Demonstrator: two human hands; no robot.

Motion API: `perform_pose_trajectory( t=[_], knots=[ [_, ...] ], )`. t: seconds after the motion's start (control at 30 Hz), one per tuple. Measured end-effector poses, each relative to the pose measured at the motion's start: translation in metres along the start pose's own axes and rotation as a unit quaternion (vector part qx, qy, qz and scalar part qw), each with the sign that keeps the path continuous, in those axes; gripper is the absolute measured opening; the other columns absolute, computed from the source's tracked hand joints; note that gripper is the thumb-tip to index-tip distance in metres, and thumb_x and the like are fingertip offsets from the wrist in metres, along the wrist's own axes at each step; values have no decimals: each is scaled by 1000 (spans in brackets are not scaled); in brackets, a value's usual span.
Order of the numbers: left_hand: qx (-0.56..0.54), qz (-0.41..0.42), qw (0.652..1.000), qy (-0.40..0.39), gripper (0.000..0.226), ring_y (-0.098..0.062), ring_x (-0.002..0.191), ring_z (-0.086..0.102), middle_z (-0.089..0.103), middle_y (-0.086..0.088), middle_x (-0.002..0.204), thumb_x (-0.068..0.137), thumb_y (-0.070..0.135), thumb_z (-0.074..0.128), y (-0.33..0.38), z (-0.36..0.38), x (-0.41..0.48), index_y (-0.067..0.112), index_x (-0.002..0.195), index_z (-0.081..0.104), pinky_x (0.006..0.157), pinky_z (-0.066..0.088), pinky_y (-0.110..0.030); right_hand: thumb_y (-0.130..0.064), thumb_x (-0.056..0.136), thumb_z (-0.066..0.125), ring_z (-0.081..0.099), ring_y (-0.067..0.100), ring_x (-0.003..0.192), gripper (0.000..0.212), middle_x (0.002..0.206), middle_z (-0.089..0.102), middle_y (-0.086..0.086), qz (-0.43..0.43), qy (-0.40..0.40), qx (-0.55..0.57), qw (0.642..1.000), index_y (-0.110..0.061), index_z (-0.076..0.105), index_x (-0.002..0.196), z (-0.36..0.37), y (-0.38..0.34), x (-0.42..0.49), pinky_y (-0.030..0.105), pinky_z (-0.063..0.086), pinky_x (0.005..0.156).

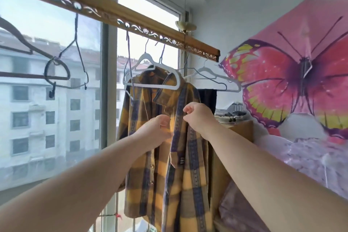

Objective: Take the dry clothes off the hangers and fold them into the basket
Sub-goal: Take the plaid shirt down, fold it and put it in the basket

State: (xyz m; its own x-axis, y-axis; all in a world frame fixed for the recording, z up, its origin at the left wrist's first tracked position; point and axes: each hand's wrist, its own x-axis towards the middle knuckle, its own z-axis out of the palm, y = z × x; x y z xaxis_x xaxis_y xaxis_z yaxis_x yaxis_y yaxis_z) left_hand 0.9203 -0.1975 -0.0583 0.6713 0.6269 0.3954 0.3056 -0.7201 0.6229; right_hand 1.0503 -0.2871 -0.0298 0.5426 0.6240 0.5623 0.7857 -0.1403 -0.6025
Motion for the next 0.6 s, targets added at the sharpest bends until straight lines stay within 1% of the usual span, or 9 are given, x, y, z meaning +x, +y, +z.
perform_pose_trajectory(
  t=[0.07,0.2,0.27,0.3,0.37,0.4,0.43,0.5,0.6],
  knots=[
    [3,6,1000,20,58,-12,107,56,49,8,134,87,31,64,12,0,18,32,140,38,90,50,-31,-8,88,57,57,23,109,33,121,61,5,-18,13,-35,999,-19,62,118,-6,2,20,35,51,90],
    [-32,-7,997,77,62,-10,94,56,42,4,140,88,35,63,28,0,55,30,142,34,68,47,-23,-11,86,56,46,27,119,40,129,50,6,-57,64,-123,989,-23,58,125,-13,1,54,42,45,98],
    [-37,-17,992,116,65,-11,96,50,35,0,144,88,37,62,32,1,71,28,144,30,66,42,-20,-12,87,55,41,27,123,44,134,46,5,-65,80,-160,982,-24,54,129,-15,0,67,42,40,101],
    [-42,-32,989,135,68,-14,101,47,31,-2,146,88,38,61,33,1,78,26,146,27,71,44,-22,-11,87,55,38,27,126,47,137,43,5,-64,82,-169,980,-25,51,132,-16,-1,73,42,36,101],
    [-52,-78,981,167,78,-24,120,44,23,-6,151,87,42,62,33,3,93,27,149,17,92,46,-36,-10,87,54,33,28,131,54,143,37,4,-59,72,-176,980,-27,44,138,-16,-1,86,44,32,104],
    [-63,-102,977,176,84,-29,130,39,18,-7,153,85,46,63,32,3,99,28,150,11,102,41,-43,-11,88,53,32,28,133,57,146,35,4,-56,62,-178,980,-28,39,141,-15,-1,91,46,30,106],
    [-80,-120,972,184,90,-32,136,32,15,-7,155,83,49,64,31,3,106,28,150,8,107,37,-48,-11,90,52,31,29,134,59,147,35,4,-57,53,-176,981,-28,35,143,-15,-1,97,48,28,107],
    [-109,-141,967,184,100,-34,139,28,14,-6,157,77,58,66,30,2,114,30,151,4,109,34,-52,-10,91,49,37,30,133,58,145,41,5,-62,42,-154,985,-25,33,145,-13,0,103,50,29,109],
    [-168,-147,960,170,109,-35,138,31,23,-8,156,71,66,66,33,-1,119,30,151,1,108,32,-51,-2,92,44,47,29,127,55,136,51,9,-93,49,-98,990,-18,39,144,-12,3,106,46,42,105]
  ],
)
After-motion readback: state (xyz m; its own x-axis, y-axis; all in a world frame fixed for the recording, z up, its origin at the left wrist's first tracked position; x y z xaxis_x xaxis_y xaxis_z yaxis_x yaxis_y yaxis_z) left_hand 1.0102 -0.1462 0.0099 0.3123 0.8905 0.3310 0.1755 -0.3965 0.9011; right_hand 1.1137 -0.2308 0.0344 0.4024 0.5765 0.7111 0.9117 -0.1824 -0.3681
